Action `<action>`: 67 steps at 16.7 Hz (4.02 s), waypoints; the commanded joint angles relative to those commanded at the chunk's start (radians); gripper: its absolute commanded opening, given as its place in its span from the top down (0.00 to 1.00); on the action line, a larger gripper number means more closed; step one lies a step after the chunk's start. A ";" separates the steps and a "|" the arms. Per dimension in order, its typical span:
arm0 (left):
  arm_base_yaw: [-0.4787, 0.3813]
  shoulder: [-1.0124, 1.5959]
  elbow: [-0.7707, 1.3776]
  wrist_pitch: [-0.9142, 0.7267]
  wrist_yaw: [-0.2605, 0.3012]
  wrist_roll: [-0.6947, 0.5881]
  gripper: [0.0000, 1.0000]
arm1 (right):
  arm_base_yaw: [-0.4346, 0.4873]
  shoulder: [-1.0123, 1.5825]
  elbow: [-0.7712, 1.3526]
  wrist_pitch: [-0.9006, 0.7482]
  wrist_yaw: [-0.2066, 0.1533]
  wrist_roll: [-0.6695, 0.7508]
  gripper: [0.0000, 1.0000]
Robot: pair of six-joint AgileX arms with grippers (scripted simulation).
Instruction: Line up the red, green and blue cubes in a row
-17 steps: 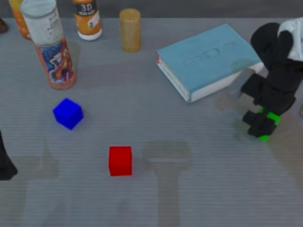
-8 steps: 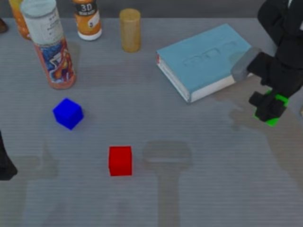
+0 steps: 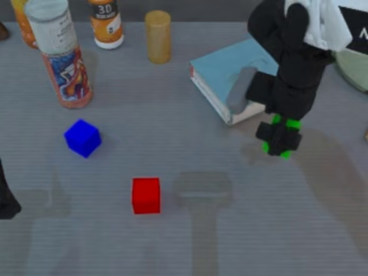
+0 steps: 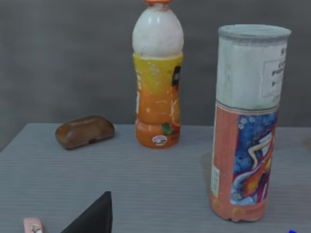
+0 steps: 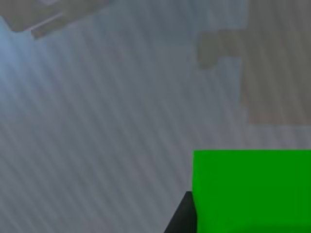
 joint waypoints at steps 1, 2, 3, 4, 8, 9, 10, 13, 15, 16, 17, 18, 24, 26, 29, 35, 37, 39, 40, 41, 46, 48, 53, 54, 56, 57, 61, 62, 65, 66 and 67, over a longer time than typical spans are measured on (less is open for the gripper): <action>0.000 0.000 0.000 0.000 0.000 0.000 0.00 | 0.059 0.012 0.024 -0.015 -0.001 -0.014 1.00; 0.000 0.000 0.000 0.000 0.000 0.000 0.00 | 0.119 0.024 0.049 -0.031 -0.001 -0.028 1.00; 0.000 0.000 0.000 0.000 0.000 0.000 0.00 | 0.177 0.036 0.074 -0.046 -0.002 -0.042 1.00; 0.000 0.000 0.000 0.000 0.000 0.000 0.00 | 0.228 0.045 0.096 -0.058 -0.002 -0.055 1.00; 0.000 0.000 0.000 0.000 0.000 0.000 0.00 | 0.330 0.057 0.146 -0.081 -0.002 -0.081 1.00; 0.000 0.000 0.000 0.000 0.000 0.000 0.00 | 0.330 0.057 0.146 -0.082 -0.002 -0.082 1.00; 0.000 0.000 0.000 0.000 0.000 0.000 0.00 | 0.330 0.057 0.146 -0.082 -0.002 -0.082 1.00; 0.000 0.000 0.000 0.000 0.000 0.000 0.00 | 0.327 0.053 0.140 -0.076 -0.002 -0.078 1.00; 0.000 0.000 0.000 0.000 0.000 0.000 0.00 | 0.324 0.060 0.109 -0.039 -0.002 -0.074 1.00; 0.000 0.000 0.000 0.000 0.000 0.000 0.00 | 0.323 0.067 0.085 -0.007 -0.001 -0.073 1.00; 0.000 0.000 0.000 0.000 0.000 0.000 0.00 | 0.323 0.076 0.057 0.031 -0.002 -0.073 1.00; 0.000 0.000 0.000 0.000 0.000 0.000 0.00 | 0.325 0.085 0.029 0.070 -0.002 -0.074 1.00; 0.000 0.000 0.000 0.000 0.000 0.000 0.00 | 0.332 0.112 -0.048 0.168 -0.001 -0.079 1.00; 0.000 0.000 0.000 0.000 0.000 0.000 0.00 | 0.332 0.112 -0.048 0.168 -0.001 -0.079 0.92; 0.000 0.000 0.000 0.000 0.000 0.000 0.00 | 0.332 0.112 -0.048 0.168 -0.001 -0.079 0.70; 0.000 0.000 0.000 0.000 0.000 0.000 0.00 | 0.332 0.112 -0.048 0.168 -0.001 -0.079 0.25; 0.000 0.000 0.000 0.000 0.000 0.000 0.00 | 0.332 0.112 -0.048 0.168 -0.001 -0.079 0.10; 0.000 0.000 0.000 0.000 0.000 0.000 0.00 | 0.332 0.112 -0.048 0.168 -0.001 -0.079 0.00; 0.000 0.000 0.000 0.000 0.000 0.000 0.00 | 0.332 0.112 -0.048 0.168 -0.001 -0.079 0.00; 0.000 0.000 0.000 0.000 0.000 0.000 0.00 | 0.332 0.112 -0.048 0.168 -0.001 -0.079 0.00; 0.000 0.000 0.000 0.000 0.000 0.000 0.00 | 0.332 0.112 -0.048 0.168 -0.001 -0.079 0.00; 0.000 0.000 0.000 0.000 0.000 0.000 0.00 | 0.330 0.111 -0.045 0.164 -0.001 -0.079 0.00; 0.000 0.000 0.000 0.000 0.000 0.000 0.00 | 0.332 0.079 0.067 0.012 -0.002 -0.079 0.00; 0.000 0.000 0.000 0.000 0.000 0.000 0.00 | 0.335 0.071 0.094 -0.026 -0.002 -0.081 0.00; 0.000 0.000 0.000 0.000 0.000 0.000 0.00 | 0.337 0.056 0.132 -0.072 -0.002 -0.083 0.00; 0.000 0.000 0.000 0.000 0.000 0.000 0.00 | 0.337 0.052 0.139 -0.079 -0.002 -0.083 0.00; 0.000 0.000 0.000 0.000 0.000 0.000 0.00 | 0.334 0.056 0.137 -0.077 -0.002 -0.082 0.00; -0.002 0.010 0.010 -0.007 0.000 0.002 0.00 | 0.330 0.046 0.130 -0.070 -0.003 -0.080 0.00; -0.016 0.104 0.104 -0.070 0.002 0.022 0.00 | 0.289 -0.048 0.059 -0.005 -0.010 -0.052 0.00; -0.022 0.156 0.155 -0.104 0.003 0.032 0.00 | 0.266 -0.100 0.020 0.030 -0.014 -0.035 0.00; -0.030 0.219 0.215 -0.142 0.003 0.045 0.00 | 0.238 -0.163 -0.028 0.071 -0.019 -0.015 0.00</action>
